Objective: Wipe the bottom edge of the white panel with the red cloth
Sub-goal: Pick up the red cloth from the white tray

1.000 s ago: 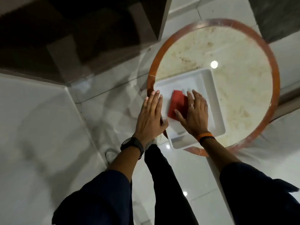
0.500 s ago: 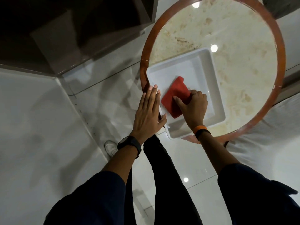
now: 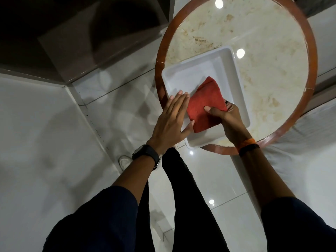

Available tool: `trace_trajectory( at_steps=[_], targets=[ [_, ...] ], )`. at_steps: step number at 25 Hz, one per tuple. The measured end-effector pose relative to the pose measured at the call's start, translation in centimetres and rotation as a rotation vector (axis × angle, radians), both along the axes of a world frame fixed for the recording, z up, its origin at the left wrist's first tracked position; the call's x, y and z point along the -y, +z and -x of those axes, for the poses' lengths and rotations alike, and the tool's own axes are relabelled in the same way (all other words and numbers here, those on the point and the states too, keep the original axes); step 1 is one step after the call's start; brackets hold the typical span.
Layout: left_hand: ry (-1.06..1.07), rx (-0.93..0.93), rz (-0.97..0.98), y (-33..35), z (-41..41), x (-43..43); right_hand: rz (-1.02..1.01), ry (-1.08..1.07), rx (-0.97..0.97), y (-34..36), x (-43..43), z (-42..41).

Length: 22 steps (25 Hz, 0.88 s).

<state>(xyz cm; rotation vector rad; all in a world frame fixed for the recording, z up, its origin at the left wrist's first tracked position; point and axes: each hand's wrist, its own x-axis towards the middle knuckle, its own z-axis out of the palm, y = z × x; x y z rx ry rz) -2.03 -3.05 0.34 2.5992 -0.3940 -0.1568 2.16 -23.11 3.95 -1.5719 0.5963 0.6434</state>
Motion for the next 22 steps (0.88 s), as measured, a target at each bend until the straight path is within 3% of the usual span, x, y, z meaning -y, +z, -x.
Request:
trace_trajectory(
  at_steps=[5, 7, 10, 13, 15, 19, 22],
  targets=[
    [-0.038, 0.045, 0.209, -0.1, -1.5, 2.0, -0.097, 0.136, -0.034, 1.5, 2.1, 0.0],
    [0.021, -0.019, 0.319, -0.1, -2.4, 2.6, -0.067, 0.150, -0.006, 1.2, 2.7, -0.5],
    [0.138, -0.333, 0.535, 0.9, -3.4, 3.1, -0.037, 0.117, 0.060, 0.2, 3.6, -1.3],
    [0.355, -0.737, 0.762, 2.3, -4.6, 3.5, -0.173, 0.095, 0.015, -0.3, 3.8, -1.9],
    [0.489, -0.844, 0.882, 2.6, -5.1, 4.0, -0.199, 0.055, -0.008, -0.7, 3.2, -2.2],
    [0.742, -0.808, 0.783, 0.7, -5.5, 5.3, -0.023, 0.018, -0.042, -3.5, 2.5, -2.4],
    [0.723, -0.761, 0.539, -1.0, -5.6, 6.2, 0.189, 0.107, -0.003, -5.2, 1.8, -2.1]
  ],
)
